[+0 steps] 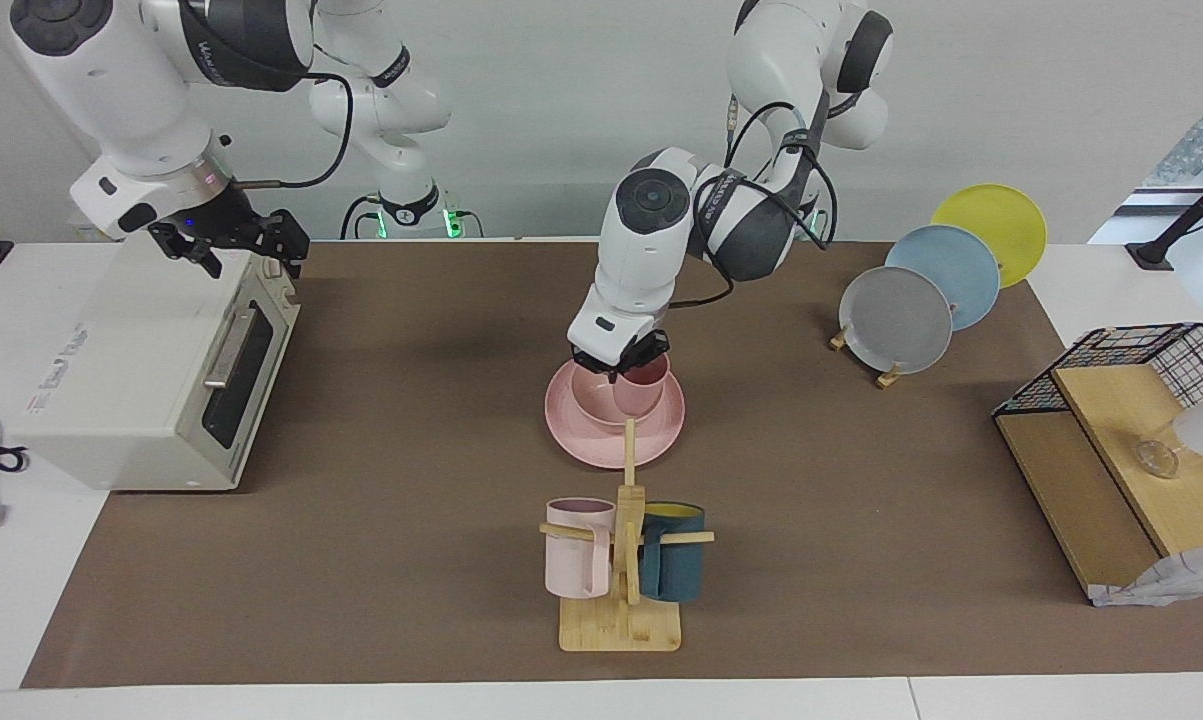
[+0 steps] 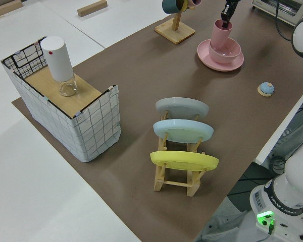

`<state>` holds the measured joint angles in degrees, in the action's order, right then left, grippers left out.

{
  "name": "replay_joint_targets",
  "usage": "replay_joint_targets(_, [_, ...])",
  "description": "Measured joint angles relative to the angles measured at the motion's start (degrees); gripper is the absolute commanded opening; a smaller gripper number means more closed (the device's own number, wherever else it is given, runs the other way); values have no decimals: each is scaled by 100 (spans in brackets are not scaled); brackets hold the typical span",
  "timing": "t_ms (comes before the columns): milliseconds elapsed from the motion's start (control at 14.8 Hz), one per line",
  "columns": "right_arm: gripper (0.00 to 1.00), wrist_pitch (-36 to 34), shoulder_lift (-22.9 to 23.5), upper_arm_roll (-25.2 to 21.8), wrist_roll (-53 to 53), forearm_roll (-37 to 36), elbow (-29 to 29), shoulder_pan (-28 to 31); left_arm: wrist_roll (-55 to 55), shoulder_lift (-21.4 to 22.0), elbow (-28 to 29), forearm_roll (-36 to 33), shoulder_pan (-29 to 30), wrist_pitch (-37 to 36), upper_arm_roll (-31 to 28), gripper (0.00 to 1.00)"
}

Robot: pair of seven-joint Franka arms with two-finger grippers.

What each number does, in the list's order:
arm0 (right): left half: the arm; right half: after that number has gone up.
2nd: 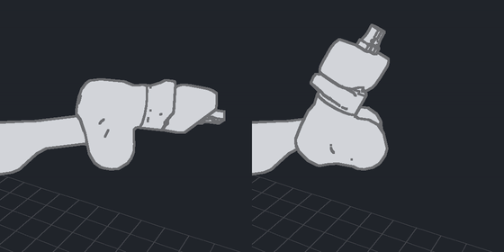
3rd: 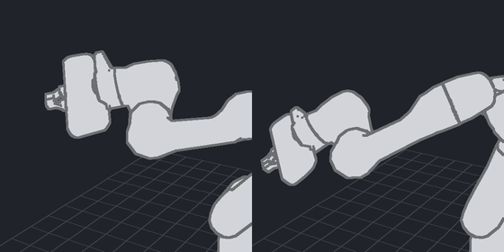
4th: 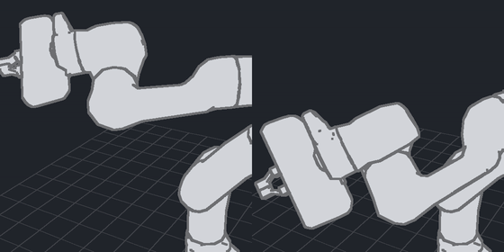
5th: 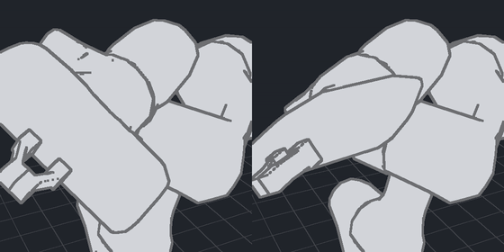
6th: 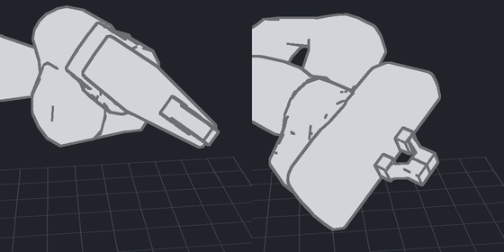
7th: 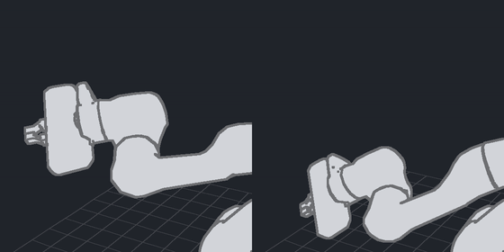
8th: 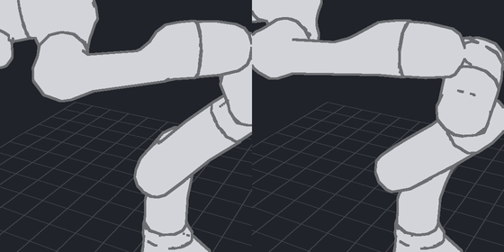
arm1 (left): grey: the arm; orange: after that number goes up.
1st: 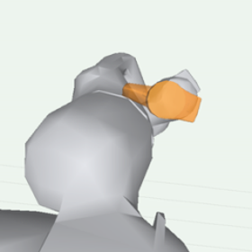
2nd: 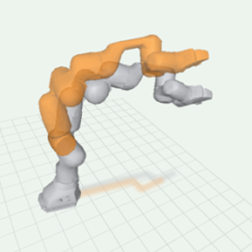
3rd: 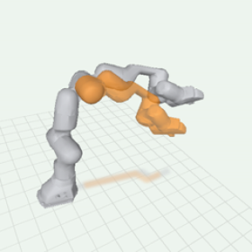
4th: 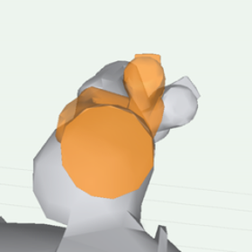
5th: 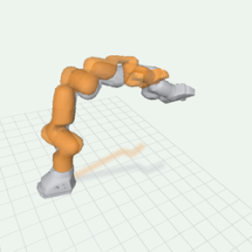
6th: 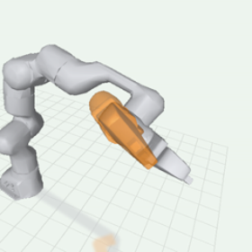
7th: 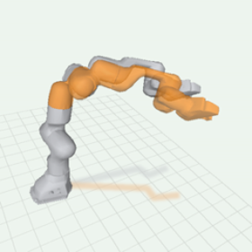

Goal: Organize tableware
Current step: 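Carry the small pink cup with the left gripper over the bowl, then lower the pink cup into the bowl and open the left gripper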

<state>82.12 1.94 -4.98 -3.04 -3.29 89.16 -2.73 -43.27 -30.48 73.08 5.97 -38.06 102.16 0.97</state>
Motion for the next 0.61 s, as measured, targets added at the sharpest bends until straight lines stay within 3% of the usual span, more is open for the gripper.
replay_joint_targets(607, [100,0,-29,6,0,75,0,10,-133,-107,378,76,-110,352,7,0])
